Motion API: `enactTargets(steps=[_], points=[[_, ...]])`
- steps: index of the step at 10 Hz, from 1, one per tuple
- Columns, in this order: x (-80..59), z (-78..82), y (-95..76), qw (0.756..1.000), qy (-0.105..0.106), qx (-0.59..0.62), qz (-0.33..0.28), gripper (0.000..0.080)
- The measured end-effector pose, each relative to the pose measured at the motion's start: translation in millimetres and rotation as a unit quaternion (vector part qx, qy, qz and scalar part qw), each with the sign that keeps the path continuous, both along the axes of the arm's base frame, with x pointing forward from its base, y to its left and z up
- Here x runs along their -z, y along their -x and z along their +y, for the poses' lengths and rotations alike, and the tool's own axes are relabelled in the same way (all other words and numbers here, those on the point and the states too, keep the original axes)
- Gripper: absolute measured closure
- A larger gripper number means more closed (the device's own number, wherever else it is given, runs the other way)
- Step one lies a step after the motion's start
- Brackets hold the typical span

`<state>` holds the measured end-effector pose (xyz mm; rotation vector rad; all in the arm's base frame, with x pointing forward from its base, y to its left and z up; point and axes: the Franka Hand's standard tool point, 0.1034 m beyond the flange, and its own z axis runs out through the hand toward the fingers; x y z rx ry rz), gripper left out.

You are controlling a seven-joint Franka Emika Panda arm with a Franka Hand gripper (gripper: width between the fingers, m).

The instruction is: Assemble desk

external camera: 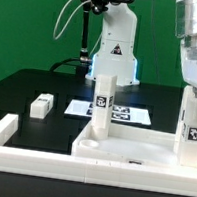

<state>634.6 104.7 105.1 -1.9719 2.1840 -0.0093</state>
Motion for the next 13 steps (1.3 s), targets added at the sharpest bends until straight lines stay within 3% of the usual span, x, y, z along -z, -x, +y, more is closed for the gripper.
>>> enactTargets(steps=[1,2,3,4,8,9,10,11,12,13], points=[[0.5,-0.7,0.1,0.998,0.011,-0.058,-0.006,0.025],[1.4,-0.2,0.4,0.991,0.023,-0.133,-0.011,0.025],[1.6,-0.5,0.4,0.98,0.031,-0.195,-0.02,0.017],[1.7,-0.7,1.5,0.952,0.046,-0.3,-0.033,0.017],[2.7,-2.4,5.6,0.906,0.067,-0.416,-0.046,0.0151],[2.9,-3.7,5.6,0.878,0.078,-0.47,-0.05,0.0151],[1.6,-5.0,3.5,0.798,0.11,-0.59,-0.051,0.0151],[1.4,-5.0,2.1,0.769,0.114,-0.627,-0.051,0.0151],[1.9,-5.2,2.3,0.782,0.112,-0.611,-0.049,0.0151],[2.2,-5.5,2.4,0.786,0.112,-0.606,-0.049,0.0263]])
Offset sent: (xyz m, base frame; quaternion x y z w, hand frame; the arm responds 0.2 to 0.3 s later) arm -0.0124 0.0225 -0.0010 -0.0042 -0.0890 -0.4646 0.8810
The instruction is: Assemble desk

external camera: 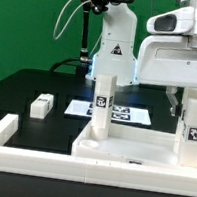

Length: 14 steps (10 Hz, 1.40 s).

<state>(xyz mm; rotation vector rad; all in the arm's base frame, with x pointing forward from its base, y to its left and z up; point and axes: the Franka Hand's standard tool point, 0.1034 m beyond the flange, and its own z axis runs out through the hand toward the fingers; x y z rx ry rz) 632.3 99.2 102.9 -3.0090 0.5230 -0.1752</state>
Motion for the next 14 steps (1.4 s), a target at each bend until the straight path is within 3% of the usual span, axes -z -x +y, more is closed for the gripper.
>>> enactTargets(steps=[1,2,3,5,8,11,12,13,14], points=[[0.2,0.0,0.0,1.0,-0.001,0.008,0.001,0.0399],[0.5,-0.5,0.3,0.999,-0.006,0.043,0.003,0.0399],[0.7,-0.2,0.5,0.997,-0.009,0.072,0.005,0.0509],[1.0,1.5,0.7,0.988,-0.019,0.15,0.012,0.0509],[1.4,7.3,-3.4,0.94,-0.038,0.336,0.051,0.0509],[1.3,11.1,-7.1,0.829,-0.06,0.552,0.064,0.0509],[1.0,14.2,-10.5,0.754,-0.08,0.648,0.073,0.0509],[3.3,15.2,-14.5,0.7,-0.086,0.705,0.075,0.0509],[3.4,12.5,-16.7,0.682,-0.087,0.722,0.075,0.0509]])
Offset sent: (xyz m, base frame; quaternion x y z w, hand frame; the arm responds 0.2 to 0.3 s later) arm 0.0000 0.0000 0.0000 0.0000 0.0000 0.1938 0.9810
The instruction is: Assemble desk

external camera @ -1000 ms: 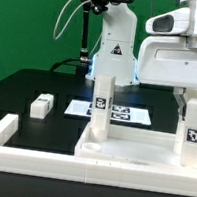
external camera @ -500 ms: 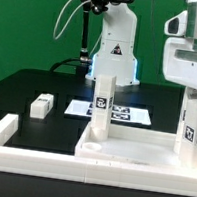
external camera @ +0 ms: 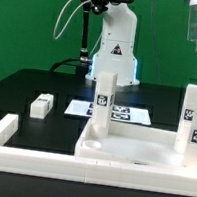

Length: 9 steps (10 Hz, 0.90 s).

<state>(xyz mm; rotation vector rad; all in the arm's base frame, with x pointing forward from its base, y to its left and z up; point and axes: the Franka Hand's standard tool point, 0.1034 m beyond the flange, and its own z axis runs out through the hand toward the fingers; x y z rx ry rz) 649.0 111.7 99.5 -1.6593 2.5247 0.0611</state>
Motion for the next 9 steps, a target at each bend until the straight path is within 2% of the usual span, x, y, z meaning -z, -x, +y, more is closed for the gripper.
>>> enactTargets(steps=[2,5,6,7,8,9], points=[[0.1,-4.2,-2.4,1.0,-0.006,0.025,0.009,0.0509],[0.4,-4.2,-1.8,1.0,-0.005,0.002,0.011,0.0509],[1.5,-4.2,-0.9,1.0,-0.005,0.0,0.012,0.041],[-1.0,-4.8,-2.5,1.0,-0.004,-0.008,0.006,0.041],[-13.5,-5.9,-0.9,1.0,-0.005,-0.022,-0.01,0.0238],[-29.7,-7.3,7.5,0.999,-0.01,-0.033,-0.02,0.0168]])
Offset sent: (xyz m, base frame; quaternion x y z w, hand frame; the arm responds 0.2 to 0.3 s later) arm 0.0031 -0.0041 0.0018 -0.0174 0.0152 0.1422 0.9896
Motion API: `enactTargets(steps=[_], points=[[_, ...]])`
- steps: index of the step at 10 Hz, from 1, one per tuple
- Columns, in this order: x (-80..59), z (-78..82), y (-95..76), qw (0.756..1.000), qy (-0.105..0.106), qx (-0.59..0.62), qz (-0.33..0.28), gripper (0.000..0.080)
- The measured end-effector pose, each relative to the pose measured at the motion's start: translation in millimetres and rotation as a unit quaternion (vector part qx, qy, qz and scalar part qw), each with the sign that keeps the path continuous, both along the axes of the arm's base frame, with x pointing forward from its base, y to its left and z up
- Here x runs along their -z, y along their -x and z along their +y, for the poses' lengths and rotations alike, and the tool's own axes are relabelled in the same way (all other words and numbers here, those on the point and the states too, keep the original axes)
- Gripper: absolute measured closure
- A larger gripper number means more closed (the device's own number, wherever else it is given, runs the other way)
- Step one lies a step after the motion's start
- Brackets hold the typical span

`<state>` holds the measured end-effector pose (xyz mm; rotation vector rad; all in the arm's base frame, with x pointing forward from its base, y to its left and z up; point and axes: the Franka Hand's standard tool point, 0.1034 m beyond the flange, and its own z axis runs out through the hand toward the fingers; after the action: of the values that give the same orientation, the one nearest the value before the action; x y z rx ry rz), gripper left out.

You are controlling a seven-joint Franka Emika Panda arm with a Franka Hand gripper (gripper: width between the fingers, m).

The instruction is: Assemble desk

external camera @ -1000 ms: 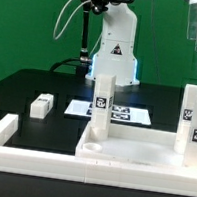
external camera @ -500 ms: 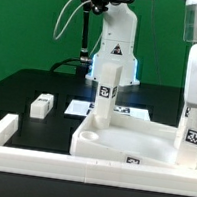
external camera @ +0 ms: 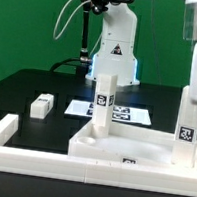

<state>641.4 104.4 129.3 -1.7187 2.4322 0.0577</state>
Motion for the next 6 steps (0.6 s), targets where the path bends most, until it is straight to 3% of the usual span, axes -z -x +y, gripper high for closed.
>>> enactTargets(steps=[2,6], points=[[-15.4,-1.2,10.5,1.0,-0.006,-0.028,0.002,0.0155],[-9.0,-1.4,10.5,1.0,-0.003,-0.028,0.003,0.0151]])
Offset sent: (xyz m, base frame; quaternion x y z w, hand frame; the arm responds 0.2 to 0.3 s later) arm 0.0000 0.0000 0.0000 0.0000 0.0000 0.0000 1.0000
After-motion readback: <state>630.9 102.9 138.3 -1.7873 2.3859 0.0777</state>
